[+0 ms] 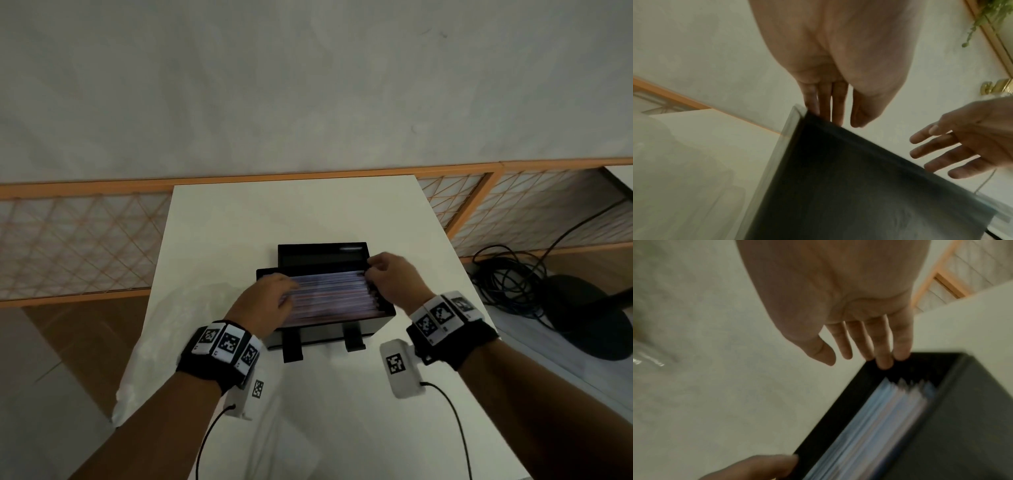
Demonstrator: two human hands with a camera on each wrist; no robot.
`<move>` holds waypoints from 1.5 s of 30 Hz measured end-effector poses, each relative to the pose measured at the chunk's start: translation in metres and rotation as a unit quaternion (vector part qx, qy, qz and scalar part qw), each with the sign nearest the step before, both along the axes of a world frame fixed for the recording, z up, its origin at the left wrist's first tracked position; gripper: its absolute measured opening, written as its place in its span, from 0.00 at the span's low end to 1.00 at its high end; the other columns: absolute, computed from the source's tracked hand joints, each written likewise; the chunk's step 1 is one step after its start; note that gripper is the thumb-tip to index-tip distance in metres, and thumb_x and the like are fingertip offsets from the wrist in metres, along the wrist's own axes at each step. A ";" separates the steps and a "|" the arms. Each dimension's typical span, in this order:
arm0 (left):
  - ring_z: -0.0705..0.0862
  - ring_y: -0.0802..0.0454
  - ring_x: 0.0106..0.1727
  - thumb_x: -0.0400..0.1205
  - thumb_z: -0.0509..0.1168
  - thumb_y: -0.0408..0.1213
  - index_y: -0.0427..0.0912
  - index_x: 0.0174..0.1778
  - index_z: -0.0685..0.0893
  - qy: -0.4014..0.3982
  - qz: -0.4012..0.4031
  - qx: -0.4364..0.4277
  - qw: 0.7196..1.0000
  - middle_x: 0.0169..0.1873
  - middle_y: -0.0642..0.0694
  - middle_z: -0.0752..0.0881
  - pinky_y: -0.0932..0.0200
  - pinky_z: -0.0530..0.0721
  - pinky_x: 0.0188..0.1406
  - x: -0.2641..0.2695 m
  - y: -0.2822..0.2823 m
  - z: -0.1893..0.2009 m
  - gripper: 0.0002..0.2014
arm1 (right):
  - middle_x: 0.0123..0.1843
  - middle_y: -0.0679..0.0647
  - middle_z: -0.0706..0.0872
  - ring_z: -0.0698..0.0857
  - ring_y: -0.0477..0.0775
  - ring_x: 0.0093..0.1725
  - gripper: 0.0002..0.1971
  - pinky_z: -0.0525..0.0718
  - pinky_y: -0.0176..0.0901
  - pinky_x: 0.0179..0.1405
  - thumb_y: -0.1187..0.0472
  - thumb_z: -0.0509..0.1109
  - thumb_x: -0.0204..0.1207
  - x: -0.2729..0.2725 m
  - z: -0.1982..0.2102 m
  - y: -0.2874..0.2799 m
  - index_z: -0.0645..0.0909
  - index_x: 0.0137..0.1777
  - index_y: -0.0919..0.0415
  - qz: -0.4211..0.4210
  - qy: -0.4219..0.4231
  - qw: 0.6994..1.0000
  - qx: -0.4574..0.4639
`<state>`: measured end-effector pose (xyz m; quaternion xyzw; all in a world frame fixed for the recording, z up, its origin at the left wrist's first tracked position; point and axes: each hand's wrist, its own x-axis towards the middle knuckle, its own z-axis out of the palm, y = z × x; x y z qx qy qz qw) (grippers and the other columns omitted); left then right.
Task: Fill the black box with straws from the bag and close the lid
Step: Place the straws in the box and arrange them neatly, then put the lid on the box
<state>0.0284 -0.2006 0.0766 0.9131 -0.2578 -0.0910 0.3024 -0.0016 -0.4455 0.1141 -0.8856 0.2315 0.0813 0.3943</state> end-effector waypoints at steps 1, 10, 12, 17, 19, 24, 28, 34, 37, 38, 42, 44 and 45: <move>0.81 0.45 0.61 0.81 0.61 0.35 0.40 0.61 0.84 -0.022 0.020 -0.020 0.999 0.59 0.43 0.85 0.54 0.78 0.61 0.002 0.003 0.004 0.14 | 0.49 0.56 0.88 0.88 0.59 0.46 0.12 0.83 0.43 0.43 0.62 0.66 0.75 0.002 0.007 -0.009 0.82 0.57 0.60 -0.021 -0.025 0.999 0.013; 0.85 0.45 0.51 0.82 0.62 0.31 0.41 0.72 0.76 0.055 0.180 -0.060 0.980 0.61 0.41 0.84 0.60 0.78 0.52 0.003 0.028 -0.006 0.20 | 0.38 0.58 0.84 0.76 0.53 0.28 0.06 0.72 0.37 0.27 0.63 0.65 0.80 0.056 -0.019 -0.086 0.79 0.54 0.63 -0.064 0.094 0.989 0.097; 0.85 0.49 0.43 0.82 0.61 0.29 0.42 0.73 0.74 0.062 0.181 -0.088 0.978 0.59 0.44 0.85 0.62 0.79 0.51 0.000 0.028 -0.011 0.21 | 0.33 0.54 0.85 0.76 0.51 0.25 0.07 0.72 0.36 0.25 0.61 0.63 0.82 0.067 -0.044 -0.089 0.78 0.55 0.62 -0.042 0.145 0.982 0.115; 0.86 0.50 0.46 0.81 0.64 0.30 0.42 0.73 0.75 0.075 0.209 -0.106 0.969 0.60 0.47 0.84 0.70 0.82 0.49 0.001 0.034 -0.024 0.22 | 0.42 0.61 0.83 0.80 0.57 0.36 0.08 0.81 0.51 0.40 0.64 0.63 0.81 0.089 -0.095 -0.085 0.77 0.57 0.67 -0.018 0.198 0.975 0.103; 0.86 0.51 0.48 0.81 0.65 0.31 0.44 0.72 0.75 0.087 0.212 -0.120 0.966 0.60 0.50 0.83 0.80 0.81 0.44 0.000 0.037 -0.029 0.22 | 0.42 0.64 0.82 0.82 0.60 0.38 0.12 0.83 0.51 0.36 0.65 0.63 0.81 0.094 -0.111 -0.083 0.77 0.60 0.71 -0.009 0.217 0.971 0.098; 0.87 0.51 0.51 0.81 0.65 0.34 0.47 0.72 0.75 0.095 0.226 -0.122 0.962 0.59 0.51 0.84 0.66 0.86 0.51 -0.002 0.039 -0.031 0.22 | 0.46 0.67 0.84 0.83 0.61 0.39 0.14 0.85 0.53 0.41 0.71 0.64 0.79 0.105 -0.134 -0.080 0.76 0.63 0.71 0.005 0.193 0.979 0.069; 0.86 0.53 0.49 0.80 0.65 0.31 0.45 0.71 0.76 0.090 0.225 -0.126 0.962 0.56 0.50 0.84 0.84 0.79 0.43 -0.002 0.036 -0.028 0.22 | 0.39 0.66 0.85 0.86 0.65 0.38 0.11 0.89 0.59 0.44 0.74 0.64 0.77 0.107 -0.137 -0.088 0.79 0.59 0.75 -0.006 0.179 0.978 0.104; 0.83 0.56 0.47 0.81 0.64 0.30 0.43 0.71 0.75 0.091 0.218 -0.136 0.962 0.57 0.49 0.82 0.85 0.79 0.40 -0.001 0.035 -0.024 0.21 | 0.42 0.64 0.85 0.86 0.60 0.36 0.08 0.90 0.56 0.47 0.74 0.68 0.74 0.094 -0.098 -0.109 0.79 0.52 0.68 -0.046 0.098 0.985 0.137; 0.84 0.53 0.49 0.82 0.63 0.32 0.43 0.73 0.74 0.104 0.201 -0.126 0.966 0.59 0.50 0.82 0.80 0.82 0.41 -0.001 0.037 -0.022 0.22 | 0.47 0.63 0.82 0.88 0.54 0.34 0.11 0.90 0.50 0.47 0.75 0.66 0.76 0.082 -0.065 -0.119 0.76 0.56 0.66 -0.088 0.014 0.982 0.169; 0.84 0.52 0.49 0.82 0.63 0.33 0.43 0.73 0.74 0.113 0.197 -0.117 0.967 0.61 0.50 0.82 0.75 0.83 0.41 0.000 0.037 -0.022 0.22 | 0.45 0.62 0.82 0.89 0.49 0.31 0.10 0.90 0.49 0.46 0.75 0.66 0.76 0.078 -0.055 -0.121 0.76 0.55 0.65 -0.103 -0.015 0.977 0.184; 0.84 0.50 0.45 0.82 0.65 0.37 0.40 0.65 0.82 0.054 0.222 -0.091 0.969 0.58 0.43 0.86 0.60 0.78 0.48 0.008 0.038 -0.001 0.16 | 0.42 0.65 0.85 0.87 0.60 0.39 0.08 0.90 0.52 0.46 0.75 0.67 0.75 0.051 0.000 -0.111 0.78 0.51 0.67 -0.106 -0.127 0.967 0.195; 0.86 0.51 0.41 0.83 0.62 0.42 0.41 0.61 0.84 0.043 0.248 -0.129 0.959 0.52 0.43 0.88 0.60 0.80 0.43 0.016 0.036 0.019 0.14 | 0.41 0.64 0.85 0.86 0.61 0.43 0.08 0.89 0.51 0.46 0.75 0.66 0.76 0.035 0.022 -0.098 0.79 0.51 0.65 -0.088 -0.155 0.964 0.199; 0.86 0.52 0.37 0.84 0.60 0.44 0.42 0.60 0.84 0.056 0.258 -0.164 0.950 0.49 0.44 0.89 0.59 0.82 0.38 0.018 0.035 0.029 0.15 | 0.41 0.64 0.84 0.86 0.62 0.43 0.09 0.88 0.52 0.47 0.75 0.67 0.75 0.027 0.029 -0.090 0.80 0.48 0.61 -0.074 -0.167 0.963 0.198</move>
